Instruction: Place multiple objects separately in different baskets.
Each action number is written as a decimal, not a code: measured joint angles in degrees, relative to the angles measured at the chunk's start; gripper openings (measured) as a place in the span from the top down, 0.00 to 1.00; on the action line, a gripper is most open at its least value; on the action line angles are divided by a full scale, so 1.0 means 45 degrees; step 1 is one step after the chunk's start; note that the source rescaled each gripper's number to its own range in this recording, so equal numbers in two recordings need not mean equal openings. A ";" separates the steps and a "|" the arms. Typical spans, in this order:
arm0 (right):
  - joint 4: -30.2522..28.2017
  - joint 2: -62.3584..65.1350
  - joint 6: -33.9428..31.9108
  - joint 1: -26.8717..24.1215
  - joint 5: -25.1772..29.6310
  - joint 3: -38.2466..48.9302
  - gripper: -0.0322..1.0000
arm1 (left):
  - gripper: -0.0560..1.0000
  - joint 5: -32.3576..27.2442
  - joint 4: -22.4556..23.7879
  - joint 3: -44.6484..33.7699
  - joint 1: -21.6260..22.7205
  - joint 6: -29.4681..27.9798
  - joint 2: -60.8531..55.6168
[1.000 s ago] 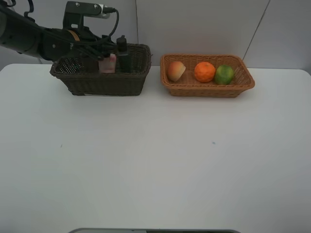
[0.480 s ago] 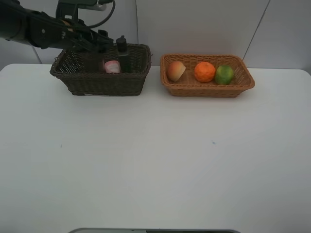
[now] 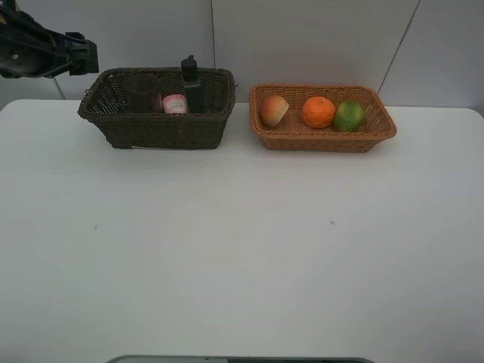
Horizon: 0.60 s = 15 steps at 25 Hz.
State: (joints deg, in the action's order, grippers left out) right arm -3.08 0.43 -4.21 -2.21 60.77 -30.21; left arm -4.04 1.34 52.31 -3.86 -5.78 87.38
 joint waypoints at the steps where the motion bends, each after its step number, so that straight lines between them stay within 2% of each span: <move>1: 0.0000 0.0000 0.0000 0.0000 0.0000 0.0000 0.16 | 0.06 -0.0566 -0.0068 -0.0328 0.0328 -0.0036 -0.0534; 6: 0.0000 0.0000 0.0000 0.0000 0.0000 0.0000 0.16 | 0.07 -0.3663 -0.0127 -0.1765 0.1336 0.0100 -0.3898; 15: 0.0000 0.0000 0.0000 0.0000 0.0000 0.0000 0.16 | 0.07 -0.9702 -0.0182 -0.2341 0.1445 0.0701 -1.0619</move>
State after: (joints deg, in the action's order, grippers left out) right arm -3.08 0.43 -4.21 -2.21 60.77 -30.21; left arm -47.70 0.53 41.77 2.64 -2.63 39.59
